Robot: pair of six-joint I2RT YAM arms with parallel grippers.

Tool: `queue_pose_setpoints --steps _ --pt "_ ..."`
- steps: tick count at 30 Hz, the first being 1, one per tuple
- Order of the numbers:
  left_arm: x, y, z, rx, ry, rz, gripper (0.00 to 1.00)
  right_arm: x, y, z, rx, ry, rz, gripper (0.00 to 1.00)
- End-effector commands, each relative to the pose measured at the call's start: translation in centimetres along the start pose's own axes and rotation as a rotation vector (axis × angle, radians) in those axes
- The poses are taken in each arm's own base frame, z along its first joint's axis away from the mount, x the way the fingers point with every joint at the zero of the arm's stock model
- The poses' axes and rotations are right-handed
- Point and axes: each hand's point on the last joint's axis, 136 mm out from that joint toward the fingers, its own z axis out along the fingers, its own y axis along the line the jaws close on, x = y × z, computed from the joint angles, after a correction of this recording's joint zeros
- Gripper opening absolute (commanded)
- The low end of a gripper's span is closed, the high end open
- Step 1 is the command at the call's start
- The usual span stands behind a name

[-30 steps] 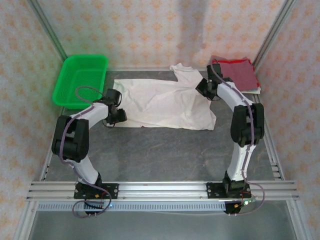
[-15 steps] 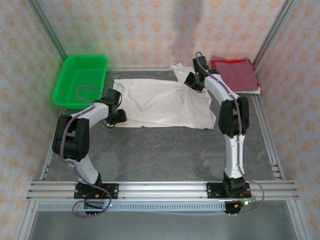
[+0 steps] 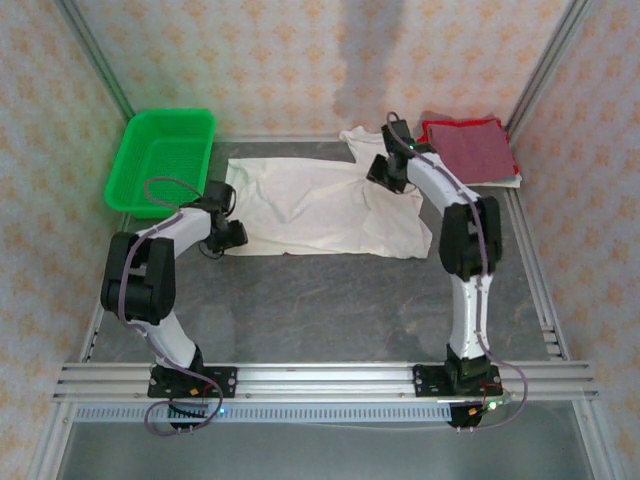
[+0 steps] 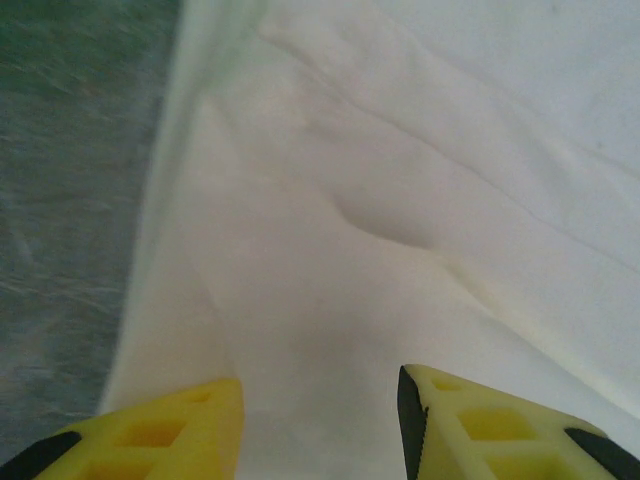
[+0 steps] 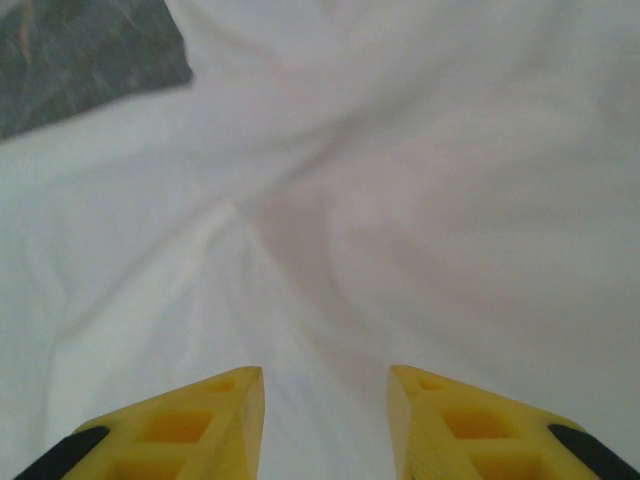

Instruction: Fold and stack the t-shirts

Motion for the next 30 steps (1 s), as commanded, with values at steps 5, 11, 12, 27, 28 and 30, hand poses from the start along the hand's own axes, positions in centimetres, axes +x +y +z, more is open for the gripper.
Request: queue_pose_setpoints --steps 5,11,12,27,28,30 --pt "-1.3 -0.9 -0.9 0.047 -0.022 0.039 0.44 4.0 -0.1 -4.0 -0.215 -0.036 -0.028 0.36" --pt "-2.5 -2.8 -1.1 0.069 -0.028 0.073 0.43 7.2 -4.3 -1.8 -0.074 0.042 -0.037 0.36" --pt "-2.7 -3.1 -1.2 0.072 -0.032 0.079 0.43 7.3 -4.9 -1.4 -0.066 0.045 -0.021 0.36" --pt "-2.0 -9.6 -0.3 0.112 0.039 0.272 0.46 5.7 -7.5 1.8 -0.057 0.045 0.141 0.36" --pt "-1.6 -10.6 -0.5 0.132 0.04 0.307 0.47 5.6 -7.9 1.7 -0.053 0.038 0.158 0.36" --pt "-0.4 -12.4 -0.1 0.159 0.062 0.406 0.48 5.3 -8.5 1.7 -0.057 0.027 0.19 0.36"
